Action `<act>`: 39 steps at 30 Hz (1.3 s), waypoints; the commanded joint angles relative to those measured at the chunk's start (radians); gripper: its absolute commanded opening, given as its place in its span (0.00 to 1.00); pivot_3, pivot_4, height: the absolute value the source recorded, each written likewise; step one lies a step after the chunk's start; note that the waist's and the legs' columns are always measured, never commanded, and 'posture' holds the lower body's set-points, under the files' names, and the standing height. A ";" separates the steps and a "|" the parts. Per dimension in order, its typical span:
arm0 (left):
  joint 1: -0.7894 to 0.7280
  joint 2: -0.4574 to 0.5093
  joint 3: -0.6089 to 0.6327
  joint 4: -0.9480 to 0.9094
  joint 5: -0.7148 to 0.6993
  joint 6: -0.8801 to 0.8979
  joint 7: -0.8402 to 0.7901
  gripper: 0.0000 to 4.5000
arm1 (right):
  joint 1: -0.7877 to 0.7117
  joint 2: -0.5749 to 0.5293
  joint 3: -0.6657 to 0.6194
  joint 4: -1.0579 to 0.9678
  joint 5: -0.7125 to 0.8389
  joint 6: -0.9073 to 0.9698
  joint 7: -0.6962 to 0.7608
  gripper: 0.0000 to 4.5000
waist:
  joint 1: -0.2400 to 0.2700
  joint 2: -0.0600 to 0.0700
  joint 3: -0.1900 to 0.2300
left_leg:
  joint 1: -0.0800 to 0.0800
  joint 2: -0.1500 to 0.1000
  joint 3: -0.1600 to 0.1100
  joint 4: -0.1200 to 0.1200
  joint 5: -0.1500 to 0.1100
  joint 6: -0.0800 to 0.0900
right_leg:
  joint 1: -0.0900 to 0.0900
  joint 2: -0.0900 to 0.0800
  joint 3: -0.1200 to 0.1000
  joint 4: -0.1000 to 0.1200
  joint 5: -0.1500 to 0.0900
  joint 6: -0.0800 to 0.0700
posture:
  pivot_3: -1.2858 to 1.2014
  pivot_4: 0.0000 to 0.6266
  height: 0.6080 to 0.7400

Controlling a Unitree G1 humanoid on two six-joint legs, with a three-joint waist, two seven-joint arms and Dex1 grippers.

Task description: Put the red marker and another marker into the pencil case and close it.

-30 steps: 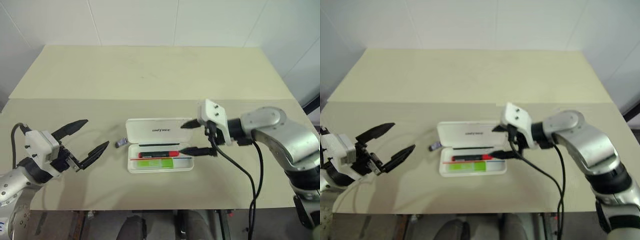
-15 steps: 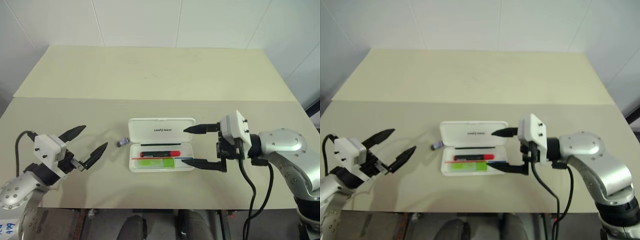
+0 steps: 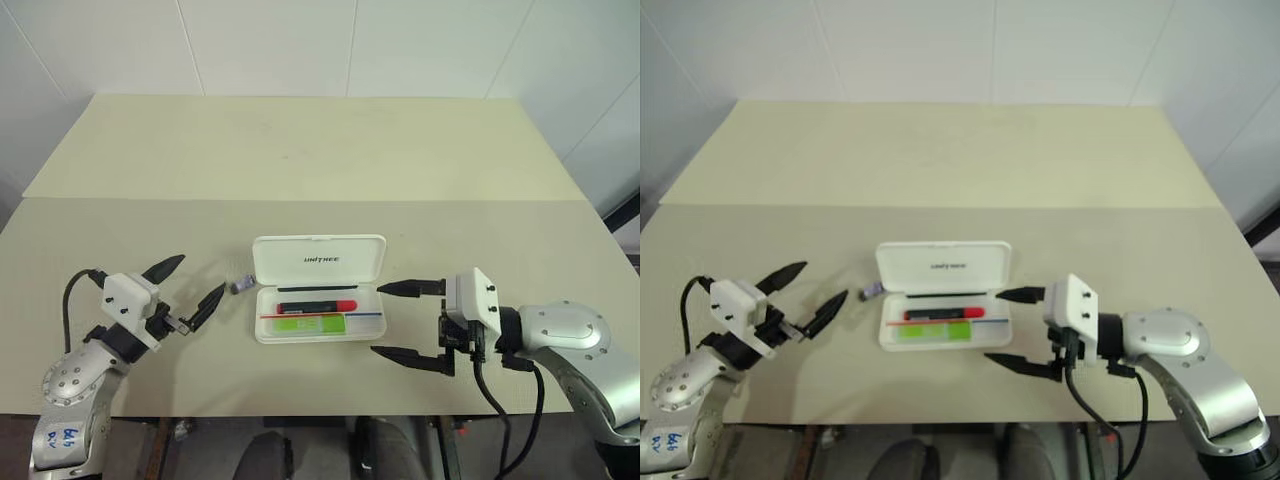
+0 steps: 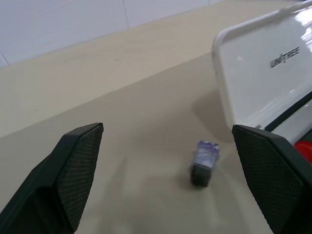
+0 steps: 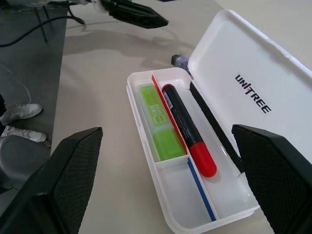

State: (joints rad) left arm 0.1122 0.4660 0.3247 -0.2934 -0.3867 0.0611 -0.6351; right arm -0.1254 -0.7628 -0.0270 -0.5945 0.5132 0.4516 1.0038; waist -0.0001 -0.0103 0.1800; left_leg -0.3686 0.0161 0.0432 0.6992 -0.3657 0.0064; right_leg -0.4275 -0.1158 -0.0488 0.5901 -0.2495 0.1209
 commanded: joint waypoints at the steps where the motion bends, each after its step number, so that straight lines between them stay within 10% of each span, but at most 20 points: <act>1: 0.000 -0.012 -0.010 -0.016 -0.056 -0.008 -0.030 1.00 | 0.007 0.002 -0.004 -0.042 -0.001 -0.018 -0.024 1.00 | 0.000 0.000 0.000 | 0.000 0.000 0.000 0.000 0.000 0.000 | 0.000 0.000 0.000 0.000 0.000 0.000 | 0.52 0.24 1.00; 39: -0.329 0.134 -0.183 0.423 0.072 0.031 -0.231 1.00 | 0.032 -0.008 -0.013 -0.053 -0.051 -0.006 -0.140 1.00 | 0.002 0.000 0.000 | -0.001 -0.002 0.000 0.000 0.001 0.000 | 0.000 0.001 -0.001 0.001 0.000 0.000 | 0.52 0.24 1.00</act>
State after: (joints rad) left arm -0.1998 0.5891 0.1427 0.1179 -0.3253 0.1076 -0.8581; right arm -0.0938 -0.7630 -0.0250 -0.6071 0.4607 0.4446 0.8755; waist 0.0019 -0.0102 0.1799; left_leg -0.3691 0.0141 0.0437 0.6993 -0.3651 0.0067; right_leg -0.4274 -0.1152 -0.0493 0.5914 -0.2493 0.1211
